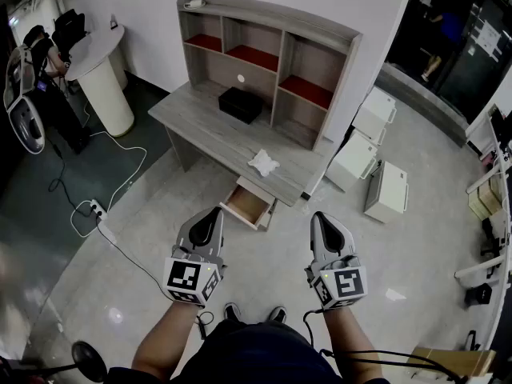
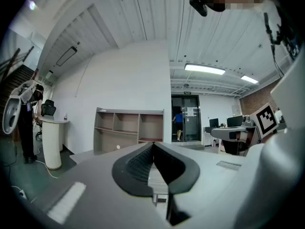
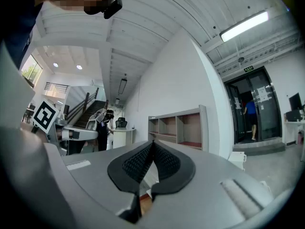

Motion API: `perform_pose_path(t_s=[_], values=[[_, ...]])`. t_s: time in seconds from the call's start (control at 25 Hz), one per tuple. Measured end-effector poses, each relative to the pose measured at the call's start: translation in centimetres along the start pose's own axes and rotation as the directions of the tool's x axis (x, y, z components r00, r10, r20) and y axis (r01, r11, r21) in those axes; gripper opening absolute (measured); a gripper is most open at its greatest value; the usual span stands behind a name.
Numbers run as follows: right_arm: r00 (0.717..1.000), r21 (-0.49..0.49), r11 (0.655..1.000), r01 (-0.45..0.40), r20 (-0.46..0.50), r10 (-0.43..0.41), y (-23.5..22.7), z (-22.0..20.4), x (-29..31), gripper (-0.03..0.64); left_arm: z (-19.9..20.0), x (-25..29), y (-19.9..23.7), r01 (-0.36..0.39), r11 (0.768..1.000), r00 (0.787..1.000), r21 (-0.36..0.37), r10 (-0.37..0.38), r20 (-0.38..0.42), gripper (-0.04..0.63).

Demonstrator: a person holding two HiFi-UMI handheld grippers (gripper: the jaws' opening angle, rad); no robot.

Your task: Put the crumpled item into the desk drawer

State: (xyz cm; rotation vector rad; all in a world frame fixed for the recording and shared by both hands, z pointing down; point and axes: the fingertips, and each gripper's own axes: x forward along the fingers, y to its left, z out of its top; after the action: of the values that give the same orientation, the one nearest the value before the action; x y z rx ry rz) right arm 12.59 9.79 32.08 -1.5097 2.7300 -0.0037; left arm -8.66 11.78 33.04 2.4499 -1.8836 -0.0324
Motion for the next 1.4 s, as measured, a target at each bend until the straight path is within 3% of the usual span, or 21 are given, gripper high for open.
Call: perform_pose_path(t_s=[0.92,1.4], values=[[0.997,-0.055,0.995,0.078,-0.024,-0.080,3.9,-0.2,2.4,0.006,-1.1,-0.8,5.9,0.055,0.998,0.998,-0.044,-0.055,0.005,0.005],[0.996,-0.006,0.997,0.072,-0.043,-0.073,1.8,-2.4,7.1,0.006,-2.4,3.1,8.1,0.041,0.998,0.998,-0.043,-0.043,-0.037,0.005]])
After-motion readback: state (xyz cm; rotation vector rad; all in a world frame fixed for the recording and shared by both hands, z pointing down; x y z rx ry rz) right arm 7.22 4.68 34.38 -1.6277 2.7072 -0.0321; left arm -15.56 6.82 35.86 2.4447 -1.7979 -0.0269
